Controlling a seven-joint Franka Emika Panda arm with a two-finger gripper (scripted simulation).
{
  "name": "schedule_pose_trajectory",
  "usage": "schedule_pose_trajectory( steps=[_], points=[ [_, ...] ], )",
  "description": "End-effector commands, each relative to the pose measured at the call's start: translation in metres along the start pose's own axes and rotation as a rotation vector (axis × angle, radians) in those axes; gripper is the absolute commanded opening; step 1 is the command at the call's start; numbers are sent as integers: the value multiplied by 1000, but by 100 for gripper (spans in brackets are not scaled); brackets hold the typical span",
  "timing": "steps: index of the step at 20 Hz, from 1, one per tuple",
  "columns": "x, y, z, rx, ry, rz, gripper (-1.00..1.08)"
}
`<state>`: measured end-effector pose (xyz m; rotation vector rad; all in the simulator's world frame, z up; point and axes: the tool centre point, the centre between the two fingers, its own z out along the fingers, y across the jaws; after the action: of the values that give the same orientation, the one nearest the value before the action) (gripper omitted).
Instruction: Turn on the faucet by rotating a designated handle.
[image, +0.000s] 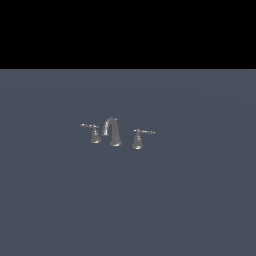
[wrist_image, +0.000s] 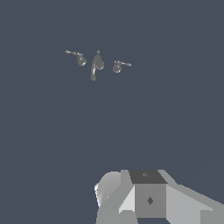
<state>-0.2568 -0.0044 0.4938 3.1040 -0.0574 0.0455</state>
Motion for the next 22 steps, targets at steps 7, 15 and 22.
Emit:
schedule_pose_trajectory(
  steps=[7,15,22],
  points=[
    [3,-3,5,0,-1,22,-100],
    [18,-15,29,1,-4,119,-100],
    [43,-30,65,2,-9,269,-100]
  ],
)
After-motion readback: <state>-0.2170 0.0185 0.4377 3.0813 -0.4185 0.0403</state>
